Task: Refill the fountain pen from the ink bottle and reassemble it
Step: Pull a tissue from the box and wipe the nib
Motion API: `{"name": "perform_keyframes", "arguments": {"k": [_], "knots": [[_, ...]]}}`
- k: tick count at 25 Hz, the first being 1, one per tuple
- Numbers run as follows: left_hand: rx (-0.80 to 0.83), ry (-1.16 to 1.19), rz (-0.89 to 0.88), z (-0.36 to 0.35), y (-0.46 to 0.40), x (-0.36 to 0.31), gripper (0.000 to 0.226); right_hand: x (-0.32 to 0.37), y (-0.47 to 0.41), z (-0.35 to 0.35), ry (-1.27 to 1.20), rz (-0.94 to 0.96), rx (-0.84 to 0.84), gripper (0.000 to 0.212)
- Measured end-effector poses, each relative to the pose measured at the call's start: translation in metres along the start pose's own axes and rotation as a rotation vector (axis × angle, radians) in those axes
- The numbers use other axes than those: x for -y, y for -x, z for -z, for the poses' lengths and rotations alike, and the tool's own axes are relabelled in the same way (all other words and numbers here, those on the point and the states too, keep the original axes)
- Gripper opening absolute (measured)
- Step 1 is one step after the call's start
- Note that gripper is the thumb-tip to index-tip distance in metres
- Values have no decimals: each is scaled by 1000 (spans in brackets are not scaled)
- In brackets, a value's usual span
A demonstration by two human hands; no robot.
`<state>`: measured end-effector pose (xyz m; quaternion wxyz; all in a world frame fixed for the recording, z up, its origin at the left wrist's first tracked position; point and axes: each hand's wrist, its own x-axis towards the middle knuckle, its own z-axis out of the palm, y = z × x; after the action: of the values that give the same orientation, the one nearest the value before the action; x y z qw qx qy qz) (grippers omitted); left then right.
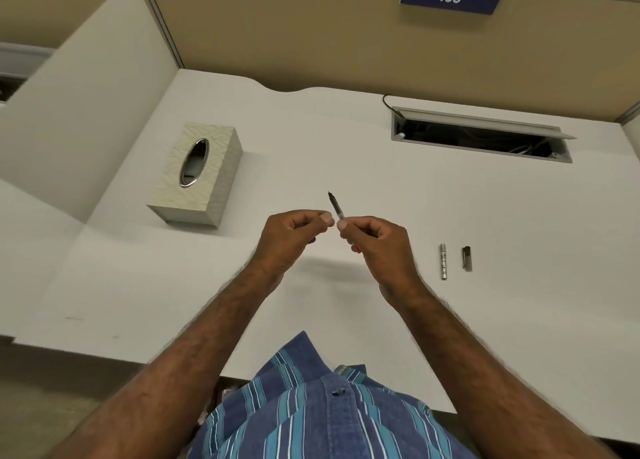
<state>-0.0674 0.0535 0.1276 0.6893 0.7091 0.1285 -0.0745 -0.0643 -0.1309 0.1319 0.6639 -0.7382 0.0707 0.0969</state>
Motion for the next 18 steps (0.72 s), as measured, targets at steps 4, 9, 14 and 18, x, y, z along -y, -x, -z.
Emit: {"name": "perform_keyframes", "arguments": {"k": [4, 9, 14, 18], "knots": [[-127, -111, -132, 60, -32, -9, 17, 9, -13, -30, -37, -42, -38, 9], [-336, -392, -323, 158, -80, -28, 18, 18, -29, -63, -69, -60, -49, 8], [-330, -719, -271, 238, -133, -25, 20, 18, -42, -89, -74, -62, -71, 8], [-171, -990, -98, 263, -159, -23, 20, 15, -50, -101, -83, -78, -93, 6]]}}
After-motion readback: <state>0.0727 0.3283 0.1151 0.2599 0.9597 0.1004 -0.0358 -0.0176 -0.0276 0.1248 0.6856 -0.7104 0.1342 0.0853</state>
